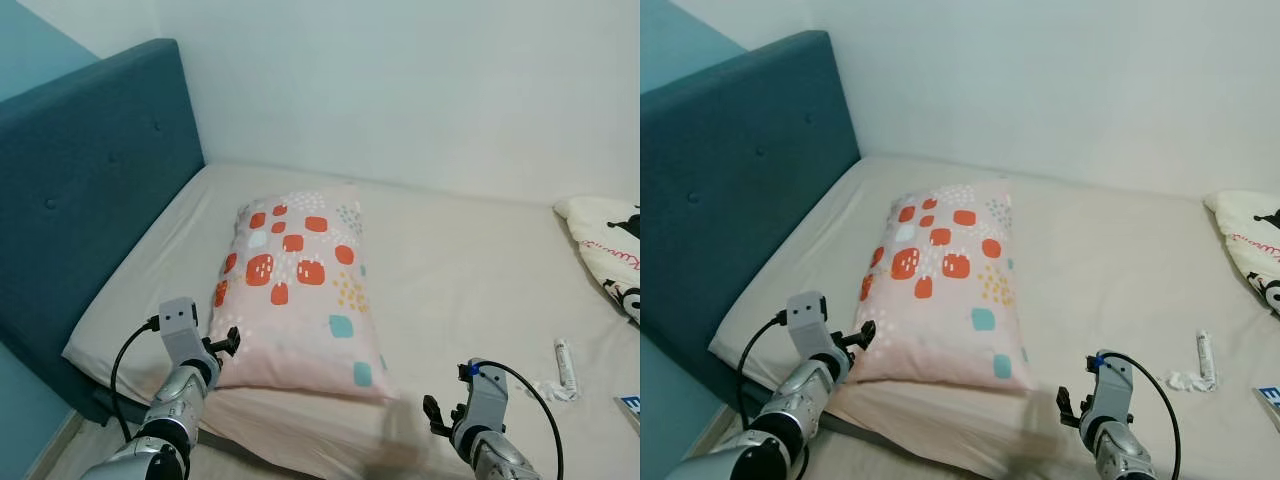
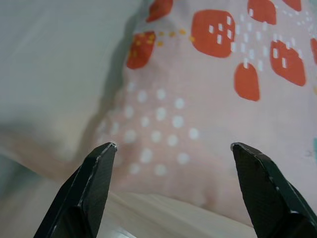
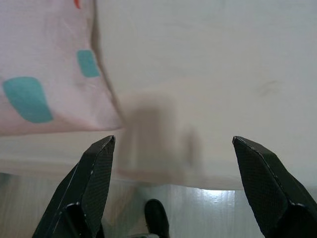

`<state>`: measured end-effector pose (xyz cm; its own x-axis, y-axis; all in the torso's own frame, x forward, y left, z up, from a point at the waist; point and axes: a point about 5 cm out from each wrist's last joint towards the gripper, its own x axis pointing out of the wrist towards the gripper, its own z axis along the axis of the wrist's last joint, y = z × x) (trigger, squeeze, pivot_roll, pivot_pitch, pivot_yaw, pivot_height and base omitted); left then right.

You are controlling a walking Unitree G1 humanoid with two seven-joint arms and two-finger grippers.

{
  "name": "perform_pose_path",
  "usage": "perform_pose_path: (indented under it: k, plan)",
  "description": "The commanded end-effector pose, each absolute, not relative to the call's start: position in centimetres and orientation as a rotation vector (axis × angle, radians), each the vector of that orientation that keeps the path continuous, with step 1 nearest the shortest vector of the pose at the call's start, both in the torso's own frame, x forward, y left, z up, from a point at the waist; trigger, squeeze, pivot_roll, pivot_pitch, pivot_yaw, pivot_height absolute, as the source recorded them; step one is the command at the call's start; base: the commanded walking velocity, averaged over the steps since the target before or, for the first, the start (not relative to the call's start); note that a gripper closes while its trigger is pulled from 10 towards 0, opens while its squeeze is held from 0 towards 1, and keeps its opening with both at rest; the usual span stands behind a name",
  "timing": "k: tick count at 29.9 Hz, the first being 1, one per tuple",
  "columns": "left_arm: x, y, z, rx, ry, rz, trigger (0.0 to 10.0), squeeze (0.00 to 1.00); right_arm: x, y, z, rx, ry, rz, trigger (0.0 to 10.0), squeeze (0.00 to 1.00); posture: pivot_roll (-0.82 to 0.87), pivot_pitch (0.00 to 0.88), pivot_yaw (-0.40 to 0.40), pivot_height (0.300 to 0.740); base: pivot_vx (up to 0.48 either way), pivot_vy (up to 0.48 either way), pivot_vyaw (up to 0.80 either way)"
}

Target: Clean up the room

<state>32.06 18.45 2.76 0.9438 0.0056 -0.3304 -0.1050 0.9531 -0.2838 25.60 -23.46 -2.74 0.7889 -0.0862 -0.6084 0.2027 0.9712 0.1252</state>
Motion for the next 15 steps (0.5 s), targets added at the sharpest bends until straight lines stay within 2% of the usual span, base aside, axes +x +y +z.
perform_pose_path:
  k: [1,4,7,12,15]
  plan:
    - [32.0,19.4,2.9,-0.266,0.327,0.059,10.0,0.0,25.9,-22.9,-2.7,0.199,0.65,-0.144,10.0,0.0,-0.05,0.039,0.008,0.735,0.0,0.0,0.0]
    - [31.9,20.0,2.9,-0.286,0.329,0.067,10.0,0.0,26.4,-22.7,-2.3,0.219,0.624,-0.132,10.0,0.0,-0.06,0.041,0.012,0.725,0.0,0.0,0.0]
    - [32.1,21.2,3.5,-0.385,0.284,0.079,10.0,0.0,27.7,-22.8,-1.1,0.243,0.56,-0.119,10.0,0.0,-0.07,0.046,0.016,0.71,0.0,0.0,0.0]
    - [32.4,21.3,4.1,-0.386,0.249,0.05,10.0,0.0,28.2,-23.0,-0.5,0.267,0.526,-0.118,10.0,0.0,-0.07,0.046,0.016,0.7,0.0,0.0,0.0]
    - [33.2,20.8,5.1,-0.372,0.207,-0.027,10.0,0.0,29.2,-22.9,0.5,0.288,0.475,-0.087,10.0,0.0,-0.07,0.049,0.013,0.69,0.0,0.0,0.0]
